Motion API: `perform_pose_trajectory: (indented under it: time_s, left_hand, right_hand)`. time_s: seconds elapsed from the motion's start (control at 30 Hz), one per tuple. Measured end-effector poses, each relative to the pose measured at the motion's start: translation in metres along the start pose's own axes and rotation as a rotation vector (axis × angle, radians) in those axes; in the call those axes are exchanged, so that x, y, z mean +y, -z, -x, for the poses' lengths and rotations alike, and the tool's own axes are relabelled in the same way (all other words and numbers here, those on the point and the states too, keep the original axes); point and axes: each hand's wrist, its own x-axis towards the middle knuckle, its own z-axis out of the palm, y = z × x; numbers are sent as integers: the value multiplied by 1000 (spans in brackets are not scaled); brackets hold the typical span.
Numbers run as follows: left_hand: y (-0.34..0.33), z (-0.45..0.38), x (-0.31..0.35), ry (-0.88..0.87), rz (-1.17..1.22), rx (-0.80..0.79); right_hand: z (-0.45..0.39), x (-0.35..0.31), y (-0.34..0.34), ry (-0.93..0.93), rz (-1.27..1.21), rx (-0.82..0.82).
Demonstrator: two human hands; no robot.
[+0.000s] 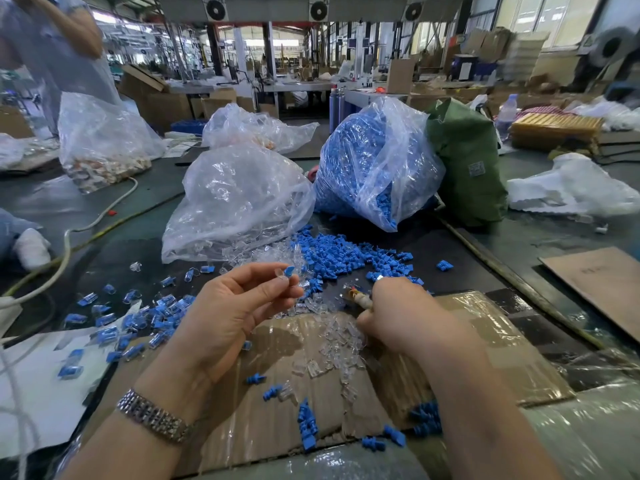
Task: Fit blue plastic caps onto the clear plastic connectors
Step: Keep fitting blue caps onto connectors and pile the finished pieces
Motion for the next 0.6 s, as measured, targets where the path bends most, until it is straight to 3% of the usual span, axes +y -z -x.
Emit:
perform_pose_trajectory:
  time_s: [0.13, 0.27, 0.4, 0.6]
  left_hand:
    - [3, -3, -1, -9, 13, -6]
    - [9, -6, -2, -31, 41, 20]
    - [13, -8, -3, -67, 104, 37]
    - [9, -9, -2, -79, 77, 24]
  right_hand:
    - [-2, 3, 0, 15, -76, 9]
    - [1, 7, 11, 93, -305, -22]
    - [11, -3, 23, 239, -618, -172]
    - [19, -16, 17, 341, -584, -272]
